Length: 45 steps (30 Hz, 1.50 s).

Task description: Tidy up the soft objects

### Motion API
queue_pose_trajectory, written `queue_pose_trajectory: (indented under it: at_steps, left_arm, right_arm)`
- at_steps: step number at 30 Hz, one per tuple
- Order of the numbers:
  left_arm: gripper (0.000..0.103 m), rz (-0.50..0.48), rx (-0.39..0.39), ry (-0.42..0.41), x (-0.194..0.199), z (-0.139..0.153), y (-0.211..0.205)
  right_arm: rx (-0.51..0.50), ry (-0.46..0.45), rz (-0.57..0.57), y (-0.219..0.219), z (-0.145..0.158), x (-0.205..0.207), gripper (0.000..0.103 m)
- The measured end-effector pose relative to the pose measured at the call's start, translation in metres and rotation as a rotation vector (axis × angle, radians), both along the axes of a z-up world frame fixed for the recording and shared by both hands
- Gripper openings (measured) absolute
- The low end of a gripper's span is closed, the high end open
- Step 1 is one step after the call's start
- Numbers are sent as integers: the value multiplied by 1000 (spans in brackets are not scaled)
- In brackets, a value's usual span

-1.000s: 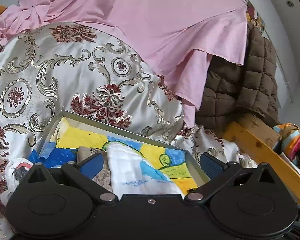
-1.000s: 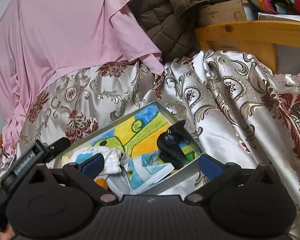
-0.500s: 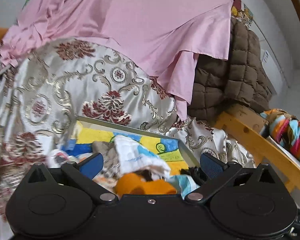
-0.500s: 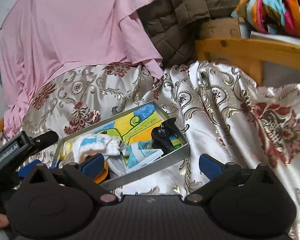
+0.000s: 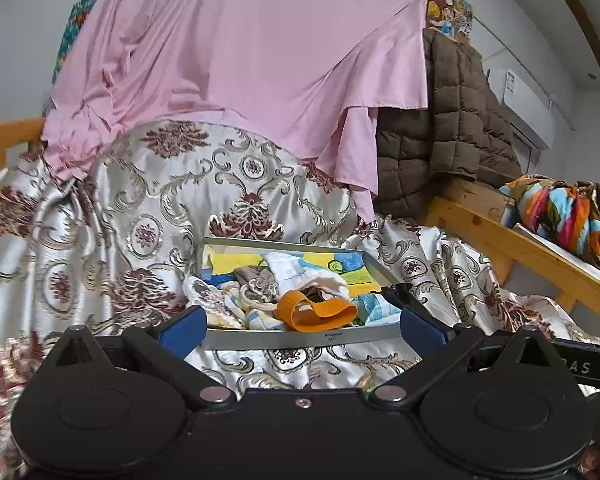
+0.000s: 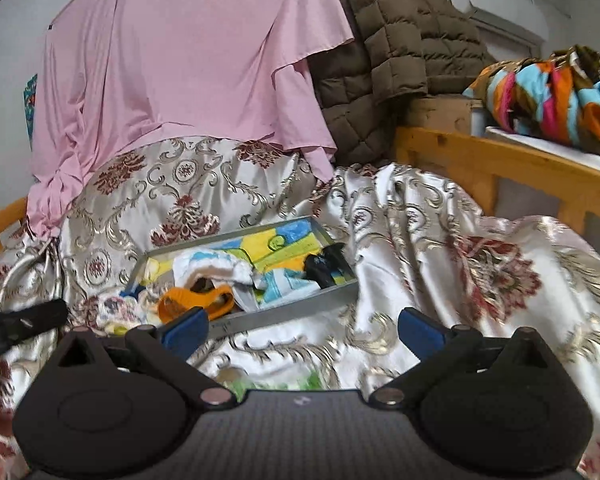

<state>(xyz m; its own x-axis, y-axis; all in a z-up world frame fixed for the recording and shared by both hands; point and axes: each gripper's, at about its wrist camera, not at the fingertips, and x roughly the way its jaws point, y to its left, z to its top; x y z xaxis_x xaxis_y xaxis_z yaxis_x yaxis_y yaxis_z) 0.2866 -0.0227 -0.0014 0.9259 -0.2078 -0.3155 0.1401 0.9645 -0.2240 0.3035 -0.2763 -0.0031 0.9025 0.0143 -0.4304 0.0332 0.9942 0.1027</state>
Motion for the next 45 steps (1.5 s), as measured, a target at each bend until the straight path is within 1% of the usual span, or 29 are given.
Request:
queue_pose_trajectory:
  at_steps: [3,8,10,14,21,24,28,33,38,45]
  left_arm:
    - [102,14,-2,10,-21,3,1]
    - [102,34,-35,48,-51,1,7]
    - [102,36,-43,50,-62,0,8]
    - [102,38,-35,44,-81,2,4]
    - [102,96,-71,60,-111,-2,8]
    - [102,104,-71,63,-119,-3,9]
    - [102,116,-47,57,-130,-3,7]
    - [102,145,-23,67,-139,-8,6]
    - [102,176,-19,77,-143,-10,10]
    - [102,235,12,92,-143,-12,12]
  right_arm:
    - [-18,-4,-3,2,0,-18,103]
    - [-5,-19,0,1,0,-45,103]
    - [-11,-9,4,0,-2,-53,103]
    - [-40,7,-7,-2,-7,-70,103]
    - [-19,6,-27,-9,-7,-98,103]
    - [-22,16,-39,-11,-9,-108,103]
    - [-53,16,-47,-6,-10,-121,103]
    - [-56,6,-50,-3,-10,-136,103]
    - [-59,2,-58,-2,-13,-146,103]
    - [-94,3,-20,9,-16,-152,103]
